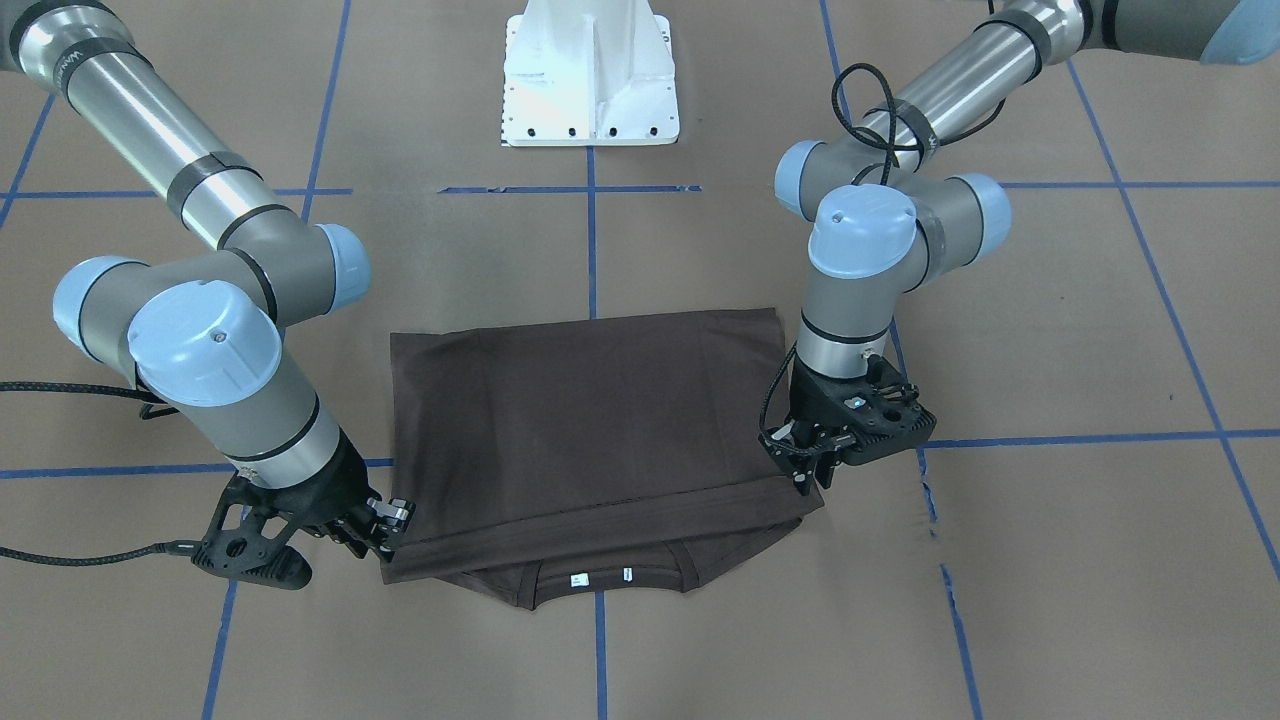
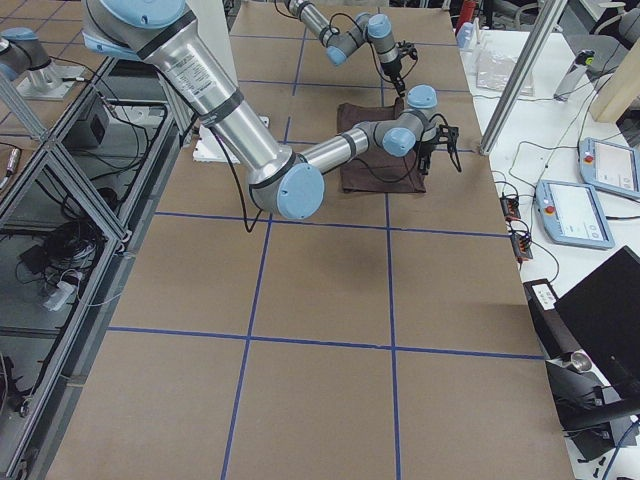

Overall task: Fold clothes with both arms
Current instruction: 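Release the hem and raise both grippers away from the folded shirt, then grasp the folded shirt's side edge with the right gripper and drag it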

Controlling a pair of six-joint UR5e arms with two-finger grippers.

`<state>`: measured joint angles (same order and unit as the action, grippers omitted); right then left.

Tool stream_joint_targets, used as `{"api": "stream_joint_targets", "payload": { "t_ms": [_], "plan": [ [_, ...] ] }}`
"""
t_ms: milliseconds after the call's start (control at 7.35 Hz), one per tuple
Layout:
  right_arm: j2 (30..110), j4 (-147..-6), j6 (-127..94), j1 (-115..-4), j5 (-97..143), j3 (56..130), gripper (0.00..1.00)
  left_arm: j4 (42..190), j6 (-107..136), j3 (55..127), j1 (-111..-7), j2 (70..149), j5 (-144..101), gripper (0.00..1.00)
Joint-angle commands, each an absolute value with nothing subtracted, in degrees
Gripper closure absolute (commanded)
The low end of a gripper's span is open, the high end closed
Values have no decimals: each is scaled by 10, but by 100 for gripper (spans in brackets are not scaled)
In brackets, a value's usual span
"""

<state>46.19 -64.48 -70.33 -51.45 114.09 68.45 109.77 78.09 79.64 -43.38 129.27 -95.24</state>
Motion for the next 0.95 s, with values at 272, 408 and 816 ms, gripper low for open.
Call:
{"api": "stream_joint_targets", "payload": {
  "t_ms": [272,408,816],
  "plan": [
    [564,-637,-713,-480,1196,813,0,1085,756,830,-443,1299,-956,0],
    [642,-640,-735,-451,1187,897,0,1065,756,843,-442,1300,-956,0],
    [719,-642,-765,-358,1127,964,1,1057,760,865,-443,1295,-964,0]
  ]
}}
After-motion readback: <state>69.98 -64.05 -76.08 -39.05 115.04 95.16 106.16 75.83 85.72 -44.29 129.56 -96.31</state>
